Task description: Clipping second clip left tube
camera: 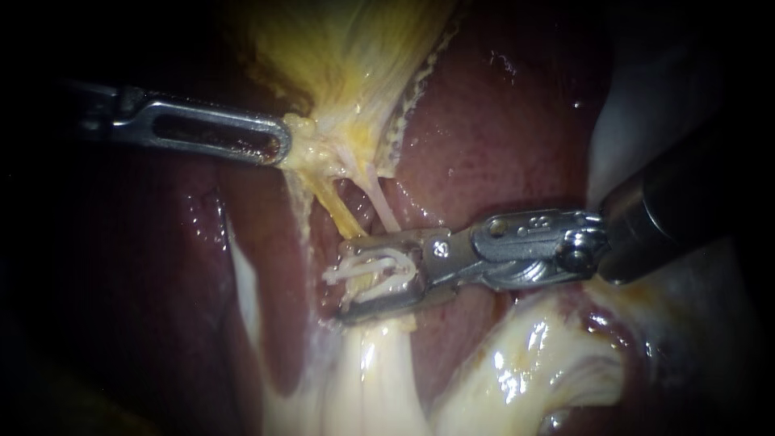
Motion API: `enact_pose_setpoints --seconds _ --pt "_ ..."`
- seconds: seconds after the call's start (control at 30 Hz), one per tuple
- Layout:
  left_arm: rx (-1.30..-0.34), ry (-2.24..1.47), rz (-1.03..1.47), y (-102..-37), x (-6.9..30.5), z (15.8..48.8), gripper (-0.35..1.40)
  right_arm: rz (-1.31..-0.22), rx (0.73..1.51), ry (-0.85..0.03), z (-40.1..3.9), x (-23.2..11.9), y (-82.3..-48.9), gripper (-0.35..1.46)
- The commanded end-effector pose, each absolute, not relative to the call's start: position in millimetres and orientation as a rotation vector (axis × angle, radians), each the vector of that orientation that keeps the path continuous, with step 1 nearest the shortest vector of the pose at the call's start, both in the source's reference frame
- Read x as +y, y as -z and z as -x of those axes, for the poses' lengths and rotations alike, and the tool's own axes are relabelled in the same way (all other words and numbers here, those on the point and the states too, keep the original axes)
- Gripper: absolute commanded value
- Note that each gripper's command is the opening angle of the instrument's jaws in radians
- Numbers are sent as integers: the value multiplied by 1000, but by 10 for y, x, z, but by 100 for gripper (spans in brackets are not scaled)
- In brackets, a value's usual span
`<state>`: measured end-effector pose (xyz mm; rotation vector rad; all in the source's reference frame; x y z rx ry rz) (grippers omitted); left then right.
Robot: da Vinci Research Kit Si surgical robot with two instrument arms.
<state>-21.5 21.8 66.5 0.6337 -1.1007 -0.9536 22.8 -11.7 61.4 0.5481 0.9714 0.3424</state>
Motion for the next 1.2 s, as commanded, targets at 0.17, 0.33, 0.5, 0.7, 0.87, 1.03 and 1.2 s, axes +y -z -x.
enact_pose_setpoints --seconds 0.17,0.33,0.5,0.7,0.87,1.03,1.2 --pt "-1101 954 -634 -665 218 215 -35 -549 971 -342 -229 -119 -610 49" --pt "-1101 954 -634 -665 218 216 -35 -554 978 -344 -231 -121 -598 49" --pt "-1101 954 -634 -665 218 216 -35 -562 984 -349 -232 -118 -582 49" --pt "-1101 954 -634 -665 218 216 -35 -576 1004 -361 -232 -112 -555 49" --pt "-1101 954 -633 -665 218 216 -35 -584 1022 -368 -232 -110 -540 49" --pt "-1100 959 -637 -666 217 216 -35 -588 1023 -365 -225 -111 -536 49" --pt "-1100 959 -636 -666 217 216 -35 -590 1024 -361 -214 -110 -538 49"
